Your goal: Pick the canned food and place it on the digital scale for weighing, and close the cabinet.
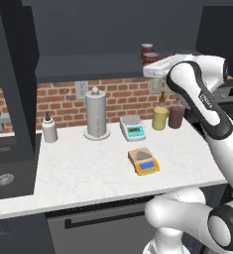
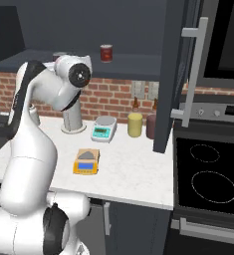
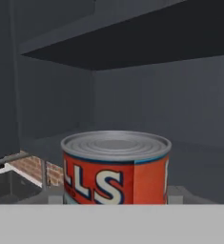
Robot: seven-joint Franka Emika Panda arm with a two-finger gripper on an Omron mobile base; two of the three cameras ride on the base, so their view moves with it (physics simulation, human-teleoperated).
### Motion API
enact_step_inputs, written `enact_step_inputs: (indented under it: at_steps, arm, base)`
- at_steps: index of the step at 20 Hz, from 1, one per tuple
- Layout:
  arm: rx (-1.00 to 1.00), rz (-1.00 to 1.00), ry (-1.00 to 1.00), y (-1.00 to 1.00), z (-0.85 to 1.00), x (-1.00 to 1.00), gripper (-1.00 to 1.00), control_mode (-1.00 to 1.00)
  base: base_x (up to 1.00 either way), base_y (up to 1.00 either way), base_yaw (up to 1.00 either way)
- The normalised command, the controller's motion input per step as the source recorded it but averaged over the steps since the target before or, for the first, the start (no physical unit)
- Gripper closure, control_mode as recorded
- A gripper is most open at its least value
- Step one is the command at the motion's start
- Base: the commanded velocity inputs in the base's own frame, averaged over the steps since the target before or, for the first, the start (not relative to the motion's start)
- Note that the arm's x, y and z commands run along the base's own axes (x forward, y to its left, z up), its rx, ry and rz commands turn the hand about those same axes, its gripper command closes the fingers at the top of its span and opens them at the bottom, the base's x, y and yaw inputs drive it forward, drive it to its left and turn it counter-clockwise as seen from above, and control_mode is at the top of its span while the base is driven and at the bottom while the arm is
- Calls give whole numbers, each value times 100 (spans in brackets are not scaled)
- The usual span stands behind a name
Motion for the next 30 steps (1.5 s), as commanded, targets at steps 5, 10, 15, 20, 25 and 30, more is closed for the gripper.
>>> enact_step_inputs:
  at_steps: [5,10,15,20,25,30]
  arm:
    - [0,30,-24,-9,-20,-99,100,-100]
    - [1,2,-30,14,-32,-72,100,-100]
    - [8,1,-15,33,-39,-24,100,-100]
    - [2,3,-1,22,-30,-6,100,-100]
    - [0,8,2,3,-25,-5,100,-100]
    - [0,6,2,-7,-35,-21,100,-100]
  base:
    - [0,0,0]
    - [0,0,0]
    - [0,0,0]
    - [0,0,0]
    - [0,0,0]
    - [0,0,0]
